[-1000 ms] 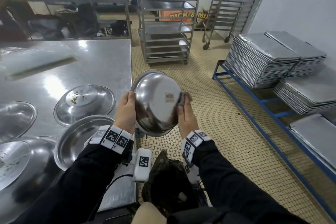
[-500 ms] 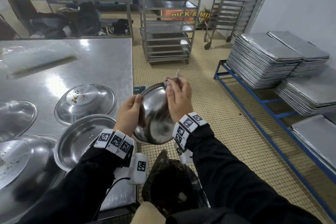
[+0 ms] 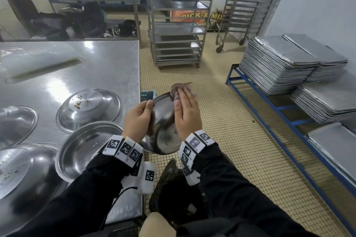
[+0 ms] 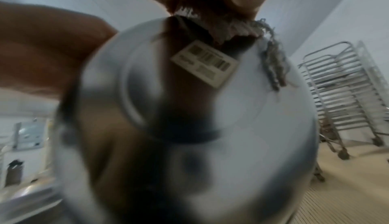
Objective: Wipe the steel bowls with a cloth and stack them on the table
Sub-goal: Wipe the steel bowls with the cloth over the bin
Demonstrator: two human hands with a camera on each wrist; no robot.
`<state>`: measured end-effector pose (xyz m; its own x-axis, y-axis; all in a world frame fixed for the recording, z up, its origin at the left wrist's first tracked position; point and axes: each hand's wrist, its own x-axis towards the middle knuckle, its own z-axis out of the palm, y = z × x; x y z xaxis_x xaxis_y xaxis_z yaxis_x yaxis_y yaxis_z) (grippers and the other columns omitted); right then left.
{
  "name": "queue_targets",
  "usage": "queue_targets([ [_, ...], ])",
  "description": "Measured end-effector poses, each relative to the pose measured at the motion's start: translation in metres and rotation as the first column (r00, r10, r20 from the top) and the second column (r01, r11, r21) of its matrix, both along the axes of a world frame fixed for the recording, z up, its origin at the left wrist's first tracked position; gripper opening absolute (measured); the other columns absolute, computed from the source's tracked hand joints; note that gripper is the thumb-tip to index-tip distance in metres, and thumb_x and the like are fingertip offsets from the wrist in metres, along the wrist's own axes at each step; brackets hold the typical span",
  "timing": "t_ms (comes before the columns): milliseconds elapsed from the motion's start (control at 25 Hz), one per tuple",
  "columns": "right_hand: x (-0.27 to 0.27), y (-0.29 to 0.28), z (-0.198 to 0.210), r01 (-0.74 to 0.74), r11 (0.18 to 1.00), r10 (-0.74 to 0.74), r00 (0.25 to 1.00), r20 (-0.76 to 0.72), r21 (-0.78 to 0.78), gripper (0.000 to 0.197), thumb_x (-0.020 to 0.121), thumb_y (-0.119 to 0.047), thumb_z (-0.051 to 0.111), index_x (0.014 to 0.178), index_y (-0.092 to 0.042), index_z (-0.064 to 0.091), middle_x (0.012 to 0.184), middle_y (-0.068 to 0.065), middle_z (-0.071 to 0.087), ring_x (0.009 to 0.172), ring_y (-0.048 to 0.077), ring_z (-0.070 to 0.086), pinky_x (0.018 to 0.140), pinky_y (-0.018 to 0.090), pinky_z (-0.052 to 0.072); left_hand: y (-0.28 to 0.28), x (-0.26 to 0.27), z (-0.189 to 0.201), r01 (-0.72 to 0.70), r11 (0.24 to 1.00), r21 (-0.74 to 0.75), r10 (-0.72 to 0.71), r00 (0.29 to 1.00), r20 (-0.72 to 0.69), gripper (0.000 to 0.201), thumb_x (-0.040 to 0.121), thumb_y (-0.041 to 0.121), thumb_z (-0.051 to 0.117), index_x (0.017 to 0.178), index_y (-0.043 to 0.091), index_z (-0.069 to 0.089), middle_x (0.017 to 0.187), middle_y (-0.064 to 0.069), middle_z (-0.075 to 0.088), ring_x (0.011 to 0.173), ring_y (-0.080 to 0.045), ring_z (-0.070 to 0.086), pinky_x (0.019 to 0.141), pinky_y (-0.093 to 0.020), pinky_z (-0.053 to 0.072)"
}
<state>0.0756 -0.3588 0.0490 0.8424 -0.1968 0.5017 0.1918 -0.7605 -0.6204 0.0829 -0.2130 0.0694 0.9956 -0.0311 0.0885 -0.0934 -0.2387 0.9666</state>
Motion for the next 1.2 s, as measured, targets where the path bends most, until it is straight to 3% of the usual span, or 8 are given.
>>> queue_targets([
  [160, -0.006, -0.033, -0.004, 0.080, 0.842, 0.031, 0.980, -0.196, 0.534, 0.040, 0.102, -0.038, 0.029, 0.137, -0.026, 0.041, 0.136, 0.000, 0.047, 0.119, 0.014, 0.045, 0.094, 0.029, 0.037, 0.007, 0.008, 0.000, -0.071, 0.989, -0.127, 0.064, 0.996, -0.055, 0.032, 0.098, 0.039, 0.049, 0.083, 0.018, 0.067, 0.074, -0.008, 0.064, 0.067, -0.017, 0.058, 0.068, -0.031, 0.049],
  [320, -0.022, -0.048, -0.022, 0.171, 0.737, 0.065, 0.945, -0.320, 0.654, 0.030, 0.099, -0.042, 0.035, 0.121, -0.027, 0.047, 0.103, -0.013, 0.055, 0.099, 0.016, 0.053, 0.084, 0.031, 0.043, 0.017, 0.010, -0.019, -0.010, 0.995, -0.099, 0.005, 0.999, -0.044, 0.026, 0.098, 0.038, 0.049, 0.086, 0.026, 0.068, 0.076, 0.005, 0.069, 0.069, -0.006, 0.064, 0.066, -0.018, 0.050],
  [480, -0.019, -0.058, -0.024, 0.122, 0.871, 0.028, 0.955, -0.296, 0.476, 0.019, 0.097, -0.034, 0.044, 0.109, -0.022, 0.054, 0.097, -0.018, 0.057, 0.097, 0.009, 0.057, 0.074, 0.016, 0.043, 0.024, 0.007, -0.042, 0.195, 0.978, 0.068, -0.192, 0.980, -0.048, 0.019, 0.101, 0.015, 0.043, 0.097, 0.026, 0.057, 0.088, -0.002, 0.061, 0.078, -0.013, 0.058, 0.072, -0.024, 0.045],
  [640, -0.008, -0.057, -0.014, -0.086, 0.985, 0.123, 0.957, -0.261, 0.149, 0.022, 0.096, -0.029, 0.047, 0.107, -0.012, 0.057, 0.106, -0.003, 0.064, 0.091, 0.011, 0.059, 0.069, 0.013, 0.042, 0.010, 0.004, -0.041, 0.291, 0.929, 0.229, -0.297, 0.955, -0.011, 0.016, 0.097, 0.030, 0.051, 0.111, 0.028, 0.058, 0.099, 0.005, 0.065, 0.091, -0.008, 0.062, 0.079, -0.024, 0.050],
  [800, -0.008, -0.040, -0.007, -0.157, 0.981, 0.172, 0.975, -0.141, 0.111, 0.021, 0.096, -0.027, 0.048, 0.109, -0.012, 0.054, 0.112, 0.001, 0.063, 0.099, 0.015, 0.058, 0.086, 0.032, 0.049, 0.002, 0.010, -0.026, 0.208, 0.926, 0.314, -0.247, 0.965, 0.088, 0.023, 0.097, 0.031, 0.053, 0.089, 0.013, 0.065, 0.076, -0.002, 0.064, 0.072, -0.018, 0.060, 0.068, -0.032, 0.049],
  [1000, -0.031, -0.019, -0.004, -0.011, 0.988, 0.037, 0.985, -0.170, 0.153, 0.037, 0.097, -0.024, 0.043, 0.132, -0.011, 0.042, 0.148, 0.012, 0.026, 0.128, 0.020, 0.038, 0.092, 0.016, 0.035, 0.004, 0.015, -0.023, 0.042, 0.941, 0.335, -0.089, 0.988, 0.126, 0.039, 0.098, 0.037, 0.050, 0.084, 0.004, 0.066, 0.071, -0.014, 0.065, 0.069, -0.031, 0.060, 0.068, -0.045, 0.049],
  [1120, -0.040, 0.003, -0.019, -0.092, 0.996, 0.087, 0.980, -0.180, -0.018, 0.055, 0.097, -0.044, 0.023, 0.143, -0.017, 0.035, 0.155, 0.007, 0.017, 0.142, 0.024, 0.020, 0.112, 0.038, 0.031, 0.001, 0.013, -0.019, -0.007, 0.945, 0.326, -0.042, 0.989, 0.141, 0.041, 0.098, 0.037, 0.049, 0.082, 0.004, 0.067, 0.066, -0.013, 0.065, 0.064, -0.030, 0.059, 0.063, -0.046, 0.048],
  [1200, -0.035, 0.003, -0.020, -0.080, 0.997, 0.078, 0.989, -0.124, -0.012, 0.057, 0.097, -0.046, 0.020, 0.145, -0.018, 0.031, 0.155, 0.005, 0.020, 0.144, 0.021, 0.014, 0.116, 0.040, 0.022, 0.000, 0.010, -0.016, 0.007, 0.949, 0.315, -0.056, 0.988, 0.146, 0.041, 0.098, 0.037, 0.049, 0.081, 0.004, 0.066, 0.060, -0.011, 0.062, 0.055, -0.026, 0.054, 0.056, -0.040, 0.045],
])
